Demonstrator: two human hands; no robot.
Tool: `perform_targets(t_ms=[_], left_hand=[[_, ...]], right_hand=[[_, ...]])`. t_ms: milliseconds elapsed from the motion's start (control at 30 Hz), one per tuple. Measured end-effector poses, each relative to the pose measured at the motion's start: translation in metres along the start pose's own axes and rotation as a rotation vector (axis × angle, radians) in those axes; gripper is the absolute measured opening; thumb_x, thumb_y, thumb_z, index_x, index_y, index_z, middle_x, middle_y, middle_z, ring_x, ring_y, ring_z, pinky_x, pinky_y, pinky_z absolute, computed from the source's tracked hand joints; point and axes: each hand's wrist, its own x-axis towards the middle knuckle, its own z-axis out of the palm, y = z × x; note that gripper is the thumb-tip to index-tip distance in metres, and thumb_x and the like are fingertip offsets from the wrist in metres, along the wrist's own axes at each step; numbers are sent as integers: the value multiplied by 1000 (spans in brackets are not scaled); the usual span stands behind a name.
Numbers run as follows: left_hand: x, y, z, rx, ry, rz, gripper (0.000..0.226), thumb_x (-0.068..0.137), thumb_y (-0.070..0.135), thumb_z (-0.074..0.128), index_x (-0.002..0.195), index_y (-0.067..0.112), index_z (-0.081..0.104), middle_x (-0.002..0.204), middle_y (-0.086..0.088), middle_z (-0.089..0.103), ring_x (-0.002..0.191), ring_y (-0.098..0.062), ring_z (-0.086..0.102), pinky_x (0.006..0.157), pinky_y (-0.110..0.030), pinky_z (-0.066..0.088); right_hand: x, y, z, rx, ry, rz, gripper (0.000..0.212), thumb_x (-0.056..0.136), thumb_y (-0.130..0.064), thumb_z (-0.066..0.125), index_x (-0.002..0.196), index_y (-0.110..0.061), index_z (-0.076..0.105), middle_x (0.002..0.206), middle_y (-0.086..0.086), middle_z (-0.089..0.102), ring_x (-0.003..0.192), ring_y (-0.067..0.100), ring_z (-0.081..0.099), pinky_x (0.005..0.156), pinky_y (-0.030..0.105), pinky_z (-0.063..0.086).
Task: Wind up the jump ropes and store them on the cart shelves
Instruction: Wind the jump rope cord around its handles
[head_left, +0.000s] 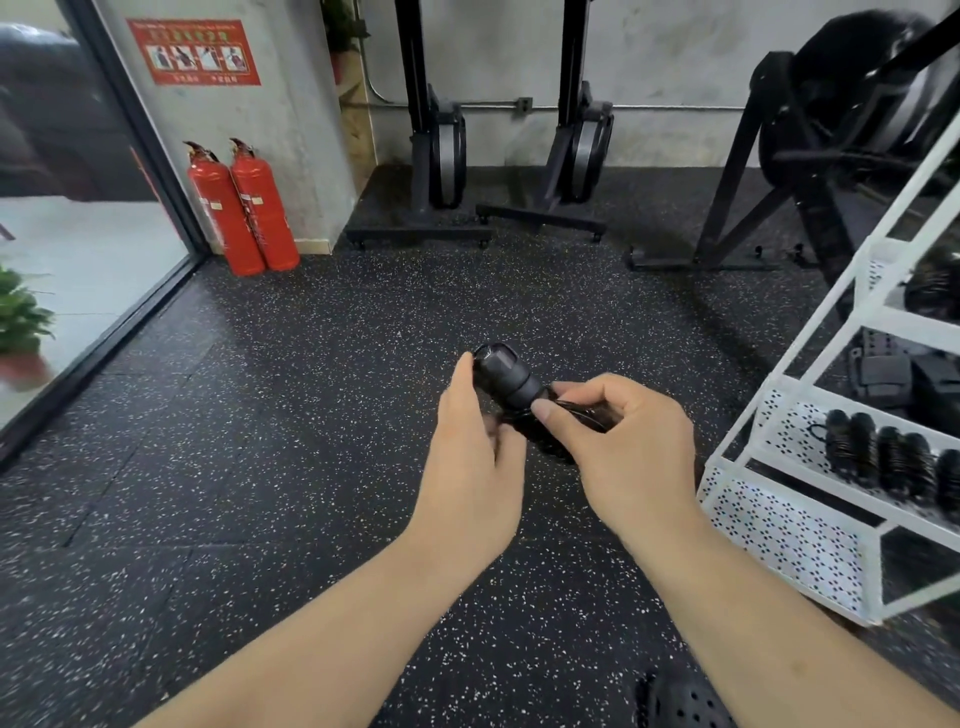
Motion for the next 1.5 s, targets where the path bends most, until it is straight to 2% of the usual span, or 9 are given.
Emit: perform_targets(t_ms=[167, 333, 600, 767, 900, 1033, 1200, 1367, 1500], left_hand=[[-4, 8, 3, -287, -26, -53, 79, 112, 32, 51, 167, 50, -3, 159, 4, 55, 137, 10, 49, 104, 0, 36], [6, -1, -1, -411, -55, 22, 71, 114, 34, 46, 162, 63, 3, 162, 26, 43, 146, 8, 42, 130, -39, 30], [10, 1, -13, -406, -68, 31, 64, 115, 28, 41, 168, 47, 10, 127, 56, 47, 121, 30, 47, 92, 5, 36], [4, 4, -11, -459, -27, 7, 47, 116, 36, 38, 162, 46, 37, 141, 28, 62, 128, 11, 57, 116, -26, 45], [2, 9, -10, -464, -63, 4, 39, 113, 41, 37, 150, 48, 47, 127, 27, 70, 119, 6, 64, 104, -25, 53], [3, 12, -10, -370, -35, 88, 52, 111, 45, 37, 162, 37, 38, 147, 17, 62, 136, -2, 56, 119, -39, 46], [6, 4, -11, -210, -13, 182, 63, 110, 47, 38, 169, 38, 18, 167, 23, 35, 151, 7, 33, 127, -30, 28], [7, -2, -9, -190, -9, 200, 61, 112, 43, 39, 169, 43, 16, 158, 27, 39, 144, 13, 38, 112, -6, 28], [7, -4, -6, -252, -12, 185, 59, 113, 46, 39, 168, 45, 19, 159, 24, 42, 150, 0, 40, 122, -29, 32]], right_hand=[[-7, -8, 8, 10, 1, -61, 12, 84, -32, 90, 84, -31, 78, 106, -28, 77, 92, -6, 73, 90, 34, 60], [-11, -13, 7, -20, -37, -115, 8, 88, -30, 86, 92, -33, 79, 107, -29, 76, 94, -8, 71, 89, 20, 57], [-18, -24, 6, -106, -129, -262, 10, 95, -27, 80, 102, -33, 83, 97, -22, 75, 92, 0, 72, 82, 17, 54], [-12, -36, -3, 72, -142, -63, 8, 82, -34, 91, 86, -32, 83, 82, -20, 78, 81, 2, 75, 79, 25, 59], [-7, -39, -6, 216, -145, 53, 16, 76, -28, 96, 82, -23, 82, 82, -9, 80, 79, 8, 75, 80, 33, 61], [-6, -36, -1, 502, -109, 191, 28, 76, -12, 94, 97, -15, 77, 91, -2, 79, 82, 13, 71, 76, 25, 58], [-11, -35, 13, 926, 40, 397, 42, 84, -8, 86, 120, -15, 65, 96, 2, 78, 84, 17, 74, 86, 29, 59], [-21, -35, 26, 630, 59, 249, 32, 99, -24, 75, 128, -35, 65, 117, -12, 78, 108, 7, 74, 103, 31, 56], [-24, -36, 26, 322, 39, 49, 42, 105, -34, 63, 146, -43, 57, 125, -16, 67, 112, 1, 69, 99, 20, 54]])
